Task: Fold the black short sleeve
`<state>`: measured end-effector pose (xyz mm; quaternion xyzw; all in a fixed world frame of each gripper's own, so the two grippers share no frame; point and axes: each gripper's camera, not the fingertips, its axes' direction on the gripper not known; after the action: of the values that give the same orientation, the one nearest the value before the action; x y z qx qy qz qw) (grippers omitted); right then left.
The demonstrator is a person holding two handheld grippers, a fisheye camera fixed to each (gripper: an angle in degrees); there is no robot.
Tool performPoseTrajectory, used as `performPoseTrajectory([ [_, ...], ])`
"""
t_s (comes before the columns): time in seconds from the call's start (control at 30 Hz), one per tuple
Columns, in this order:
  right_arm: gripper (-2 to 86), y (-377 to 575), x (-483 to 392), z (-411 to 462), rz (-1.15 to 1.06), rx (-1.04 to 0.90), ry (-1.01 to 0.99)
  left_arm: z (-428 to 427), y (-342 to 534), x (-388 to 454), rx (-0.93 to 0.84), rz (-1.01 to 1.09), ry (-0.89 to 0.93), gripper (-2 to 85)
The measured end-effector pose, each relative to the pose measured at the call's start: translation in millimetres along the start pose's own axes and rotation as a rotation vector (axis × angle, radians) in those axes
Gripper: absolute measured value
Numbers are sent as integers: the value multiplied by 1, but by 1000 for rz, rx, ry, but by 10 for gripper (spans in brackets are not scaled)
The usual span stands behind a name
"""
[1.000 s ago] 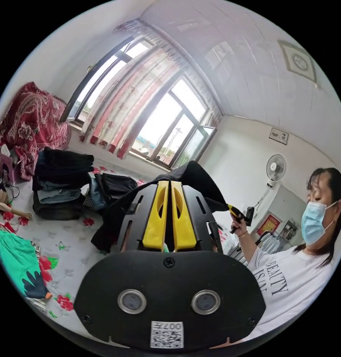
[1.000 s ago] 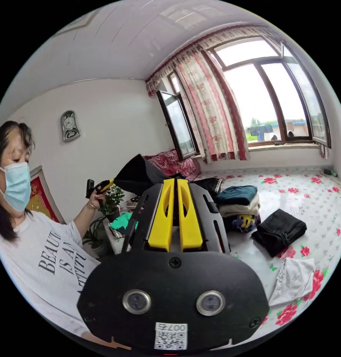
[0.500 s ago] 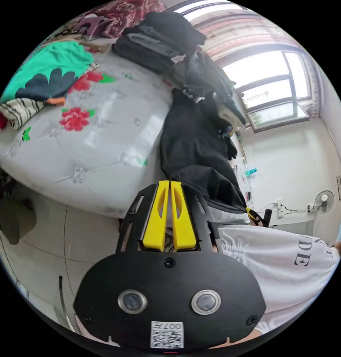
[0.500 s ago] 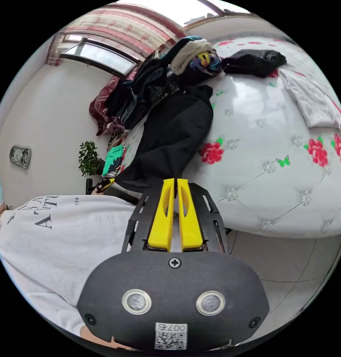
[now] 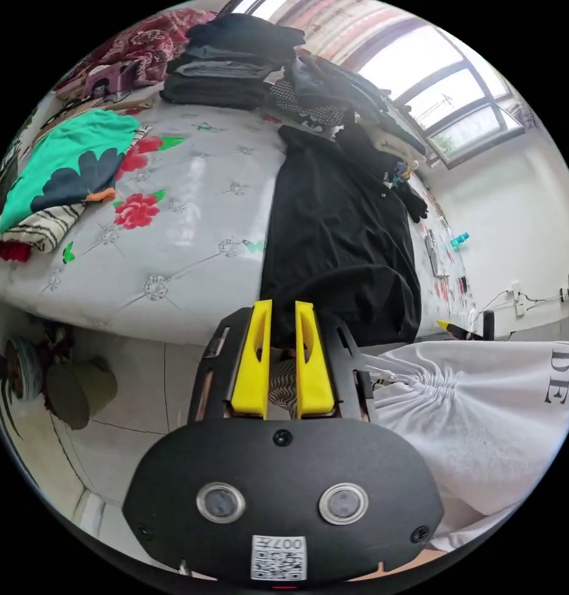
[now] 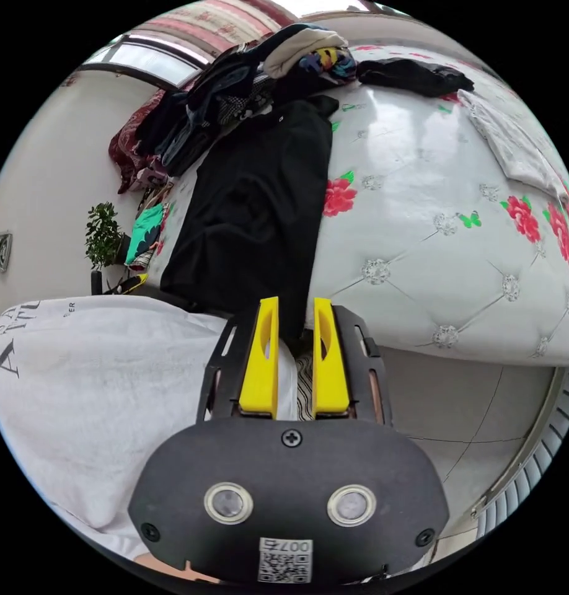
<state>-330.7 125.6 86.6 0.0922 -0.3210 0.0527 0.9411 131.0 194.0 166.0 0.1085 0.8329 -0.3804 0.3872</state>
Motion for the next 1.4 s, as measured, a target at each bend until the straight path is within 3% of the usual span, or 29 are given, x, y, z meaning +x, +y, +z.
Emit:
performPoseTrajectory([
  [0.2, 46, -19, 3, 60, 76, -205, 11, 72, -21, 32, -223, 54, -123, 21],
  [0.3, 14, -24, 7, 60, 105, -218, -18, 77, -28, 41, -248, 94, -192, -3],
  [0.4, 3, -18, 10, 23, 70, -115, -20, 46, -31, 37, -155, 95, -144, -8],
  [0.53, -1, 5, 29, -41, 80, 79, -93, -16, -14, -6, 58, -81, 2, -9],
  [0.7, -2, 18, 49, -43, 159, 59, -145, -23, 15, -42, 129, -233, 146, -6],
  [0.8, -2, 16, 41, -39, 129, 48, -134, 3, 17, -26, 28, -195, 191, 6],
  [0.93, -2, 12, 32, -35, 78, -3, -72, 43, 11, 13, -156, -61, 46, 100],
  [1.1, -3, 16, 40, -41, 95, -7, -68, 80, 4, 27, -290, -20, -39, 129],
  [1.17, -3, 19, 43, -44, 107, -1, -75, 93, -2, 32, -351, -7, -57, 110],
  [1.23, -3, 24, 47, -50, 122, 11, -77, 106, -8, 36, -443, 23, -131, 9],
  [1.27, -3, 25, 48, -52, 126, 15, -80, 107, -9, 37, -455, 43, -116, 6],
  [1.33, -3, 29, 53, -62, 141, 43, -106, 103, -13, 35, -467, 96, -27, -4],
  [1.4, -3, 31, 57, -72, 154, 76, -135, 79, -18, 24, -358, 51, 110, -7],
])
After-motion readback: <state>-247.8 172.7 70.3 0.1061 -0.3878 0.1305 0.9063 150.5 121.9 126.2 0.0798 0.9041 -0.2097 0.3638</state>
